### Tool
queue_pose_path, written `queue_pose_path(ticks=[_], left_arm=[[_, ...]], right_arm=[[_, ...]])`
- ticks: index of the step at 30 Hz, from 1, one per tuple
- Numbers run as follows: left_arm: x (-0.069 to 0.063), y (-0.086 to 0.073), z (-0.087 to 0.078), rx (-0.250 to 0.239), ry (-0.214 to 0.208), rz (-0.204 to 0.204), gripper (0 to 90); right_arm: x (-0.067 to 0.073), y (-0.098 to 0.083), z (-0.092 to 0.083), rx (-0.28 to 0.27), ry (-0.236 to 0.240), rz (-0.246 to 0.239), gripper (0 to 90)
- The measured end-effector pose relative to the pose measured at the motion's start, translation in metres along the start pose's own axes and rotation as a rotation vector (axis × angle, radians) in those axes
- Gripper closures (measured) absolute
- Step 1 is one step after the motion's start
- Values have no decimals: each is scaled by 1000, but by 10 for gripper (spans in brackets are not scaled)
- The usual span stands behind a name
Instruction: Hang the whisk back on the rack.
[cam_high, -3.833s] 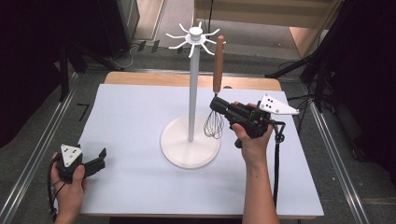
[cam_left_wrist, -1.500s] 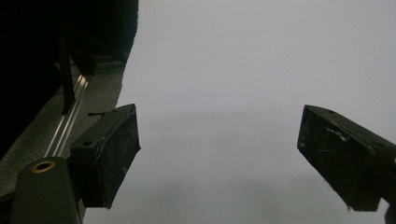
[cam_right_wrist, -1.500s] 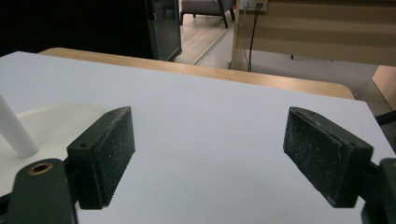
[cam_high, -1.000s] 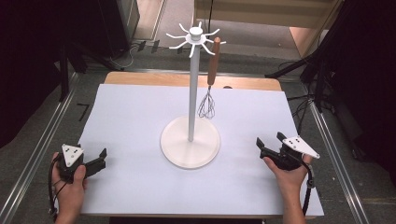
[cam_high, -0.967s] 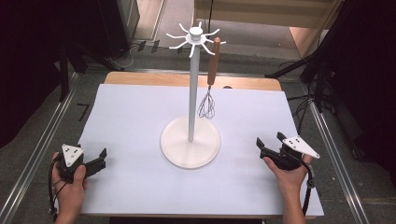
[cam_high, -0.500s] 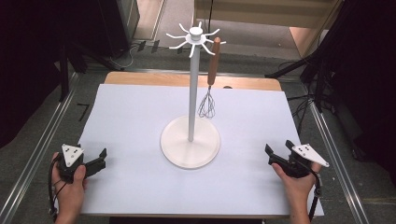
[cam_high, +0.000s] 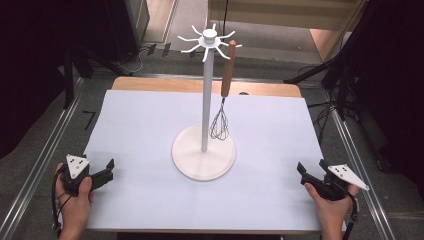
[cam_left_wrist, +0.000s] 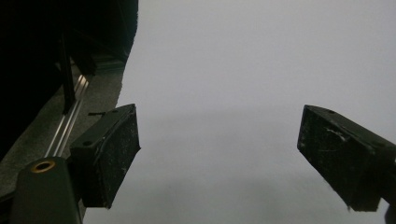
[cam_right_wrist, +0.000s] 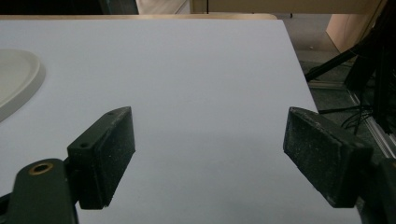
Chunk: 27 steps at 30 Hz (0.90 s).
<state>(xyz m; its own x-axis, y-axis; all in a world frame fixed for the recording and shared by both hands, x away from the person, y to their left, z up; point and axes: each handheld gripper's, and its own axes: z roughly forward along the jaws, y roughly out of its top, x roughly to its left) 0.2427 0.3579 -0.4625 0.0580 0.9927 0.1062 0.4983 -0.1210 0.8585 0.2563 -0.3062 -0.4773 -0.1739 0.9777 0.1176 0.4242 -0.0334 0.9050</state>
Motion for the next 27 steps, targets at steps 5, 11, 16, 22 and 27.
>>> queue_pose_path(ticks=[5,11,16,22,27], left_arm=[[0,0,0,0,0,0,138],[0,0,0,1,1,-1,138],[0,0,0,-1,0,-6,138],[0,0,0,0,0,-5,138],[0,0,0,4,0,-6,138]], right_arm=[[-7,-5,-7,9,-15,5,173],[-17,-11,-18,11,-32,17,173],[-22,-17,-28,13,-41,11,174],[-20,-20,-30,26,-53,-3,178],[-20,-20,-31,14,-63,3,192]])
